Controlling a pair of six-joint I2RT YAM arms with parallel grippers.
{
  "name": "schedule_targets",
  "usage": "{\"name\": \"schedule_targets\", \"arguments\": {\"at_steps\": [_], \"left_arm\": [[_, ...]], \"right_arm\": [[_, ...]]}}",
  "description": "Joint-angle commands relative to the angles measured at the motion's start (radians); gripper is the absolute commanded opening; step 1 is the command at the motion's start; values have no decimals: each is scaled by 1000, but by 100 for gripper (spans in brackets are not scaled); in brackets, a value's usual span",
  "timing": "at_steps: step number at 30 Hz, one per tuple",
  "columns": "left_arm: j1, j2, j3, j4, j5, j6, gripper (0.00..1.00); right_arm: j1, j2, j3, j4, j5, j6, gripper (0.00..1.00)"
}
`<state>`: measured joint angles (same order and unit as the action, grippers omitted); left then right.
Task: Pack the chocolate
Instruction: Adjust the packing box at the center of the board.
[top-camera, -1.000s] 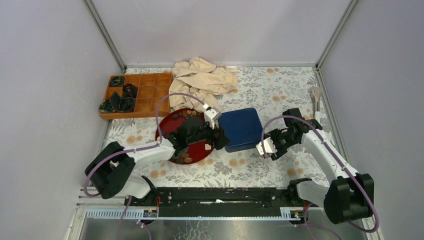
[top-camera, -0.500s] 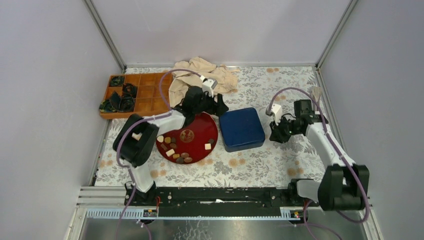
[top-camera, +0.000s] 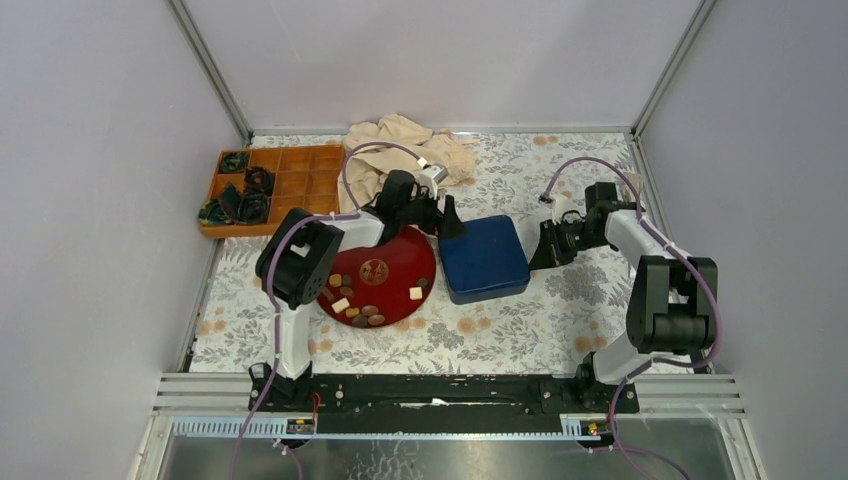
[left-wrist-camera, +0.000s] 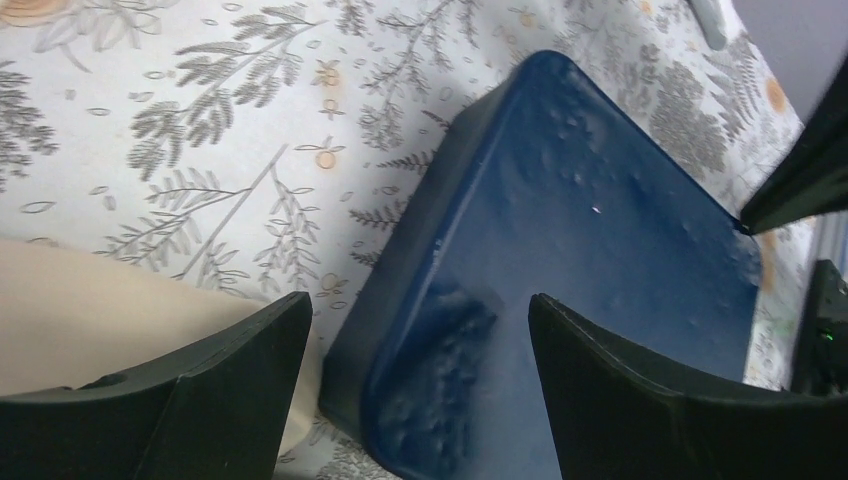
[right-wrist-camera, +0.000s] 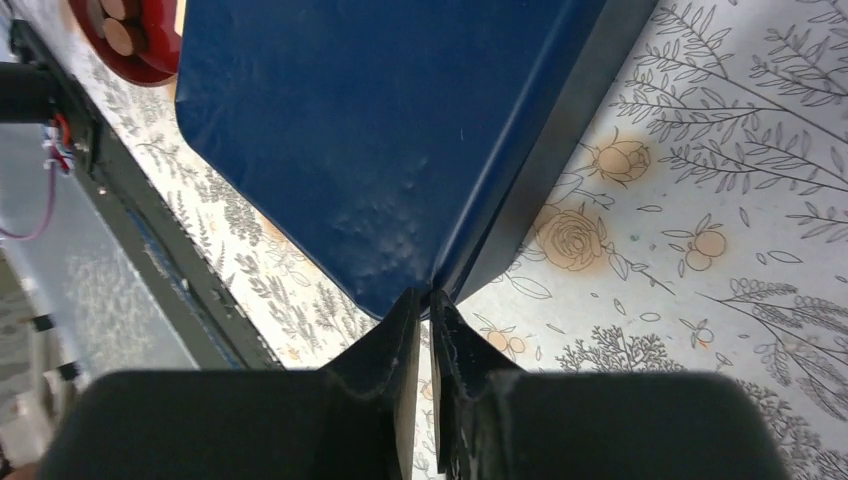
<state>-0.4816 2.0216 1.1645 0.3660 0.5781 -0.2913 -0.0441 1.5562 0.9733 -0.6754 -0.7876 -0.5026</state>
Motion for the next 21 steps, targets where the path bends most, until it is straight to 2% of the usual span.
{"name": "schedule_targets", "arguments": {"at_steps": [1,7,10,12,14,18,19,20,21], "left_arm": [[5,15,7,39,133,-7,87],[5,-27,-100,132,156,-69,87],[-2,-59,-153,173,139,-104,87],[-12,-78,-179,195,120,-126,87],[-21,-96,-205,224,108,-161,87],[-55,-126,-250,249,66,-222,87],[-60,-130,-261,262,56,-239,87],[-64,-133,-271,273,51,-252,87],[-68,-137,-275,274,43,-261,87]], "right_arm": [[-2,79,59,-53,-94,50,15],[-60,87,122,-51,-105,60,22],[-123,19,136,-97,-127,-64,31],[-132,-50,123,-189,-160,-258,38],[-132,-130,86,-290,-196,-512,51],[-132,-328,-114,-418,-235,-1189,94],[-131,-388,-185,-382,-250,-1315,99],[-115,-447,-245,-302,-268,-1348,99],[-71,-497,-291,-171,-268,-1265,100]]}}
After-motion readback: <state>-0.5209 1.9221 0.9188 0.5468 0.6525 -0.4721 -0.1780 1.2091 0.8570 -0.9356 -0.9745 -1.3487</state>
